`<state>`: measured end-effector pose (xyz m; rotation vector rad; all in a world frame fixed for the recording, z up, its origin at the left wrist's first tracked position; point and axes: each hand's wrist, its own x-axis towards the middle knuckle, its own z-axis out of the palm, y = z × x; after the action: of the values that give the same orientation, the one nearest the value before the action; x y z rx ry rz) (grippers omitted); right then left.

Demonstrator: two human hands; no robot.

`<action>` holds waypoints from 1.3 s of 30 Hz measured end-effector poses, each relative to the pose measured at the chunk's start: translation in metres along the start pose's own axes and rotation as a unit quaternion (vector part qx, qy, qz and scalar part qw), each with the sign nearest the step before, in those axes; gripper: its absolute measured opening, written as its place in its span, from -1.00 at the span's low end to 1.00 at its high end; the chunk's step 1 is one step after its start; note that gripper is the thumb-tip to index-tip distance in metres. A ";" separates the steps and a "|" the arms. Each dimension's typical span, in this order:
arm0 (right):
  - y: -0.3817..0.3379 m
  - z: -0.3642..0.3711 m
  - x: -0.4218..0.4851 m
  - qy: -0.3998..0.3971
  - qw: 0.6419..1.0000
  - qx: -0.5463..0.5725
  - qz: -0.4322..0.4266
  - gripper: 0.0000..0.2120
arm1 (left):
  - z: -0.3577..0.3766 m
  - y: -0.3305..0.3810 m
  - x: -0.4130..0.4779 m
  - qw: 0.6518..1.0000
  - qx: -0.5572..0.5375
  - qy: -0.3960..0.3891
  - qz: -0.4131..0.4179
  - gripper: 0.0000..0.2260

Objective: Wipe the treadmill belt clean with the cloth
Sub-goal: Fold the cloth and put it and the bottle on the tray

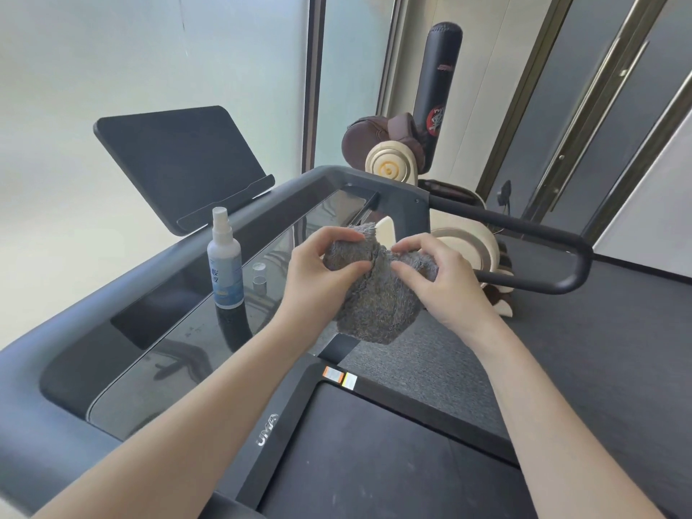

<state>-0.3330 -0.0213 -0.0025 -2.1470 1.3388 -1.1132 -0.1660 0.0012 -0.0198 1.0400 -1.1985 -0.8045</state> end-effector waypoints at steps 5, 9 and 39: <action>-0.003 -0.003 0.001 -0.025 1.000 0.007 0.000 -0.72 | 0.000 0.003 -0.002 0.999 -0.042 -0.018 0.011 -0.75; -0.005 0.002 0.002 -0.006 1.000 0.003 -0.015 -0.79 | 0.000 0.002 -0.002 0.997 -0.067 -0.030 -0.002 -0.74; -0.009 -0.006 0.000 -0.041 0.997 -0.008 -0.068 -0.95 | -0.010 0.007 0.010 0.993 0.093 -0.007 0.071 -0.81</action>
<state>-0.3327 -0.0161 0.0071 -2.2988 1.1834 -1.0551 -0.1541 -0.0030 -0.0102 1.0883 -1.3623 -0.5985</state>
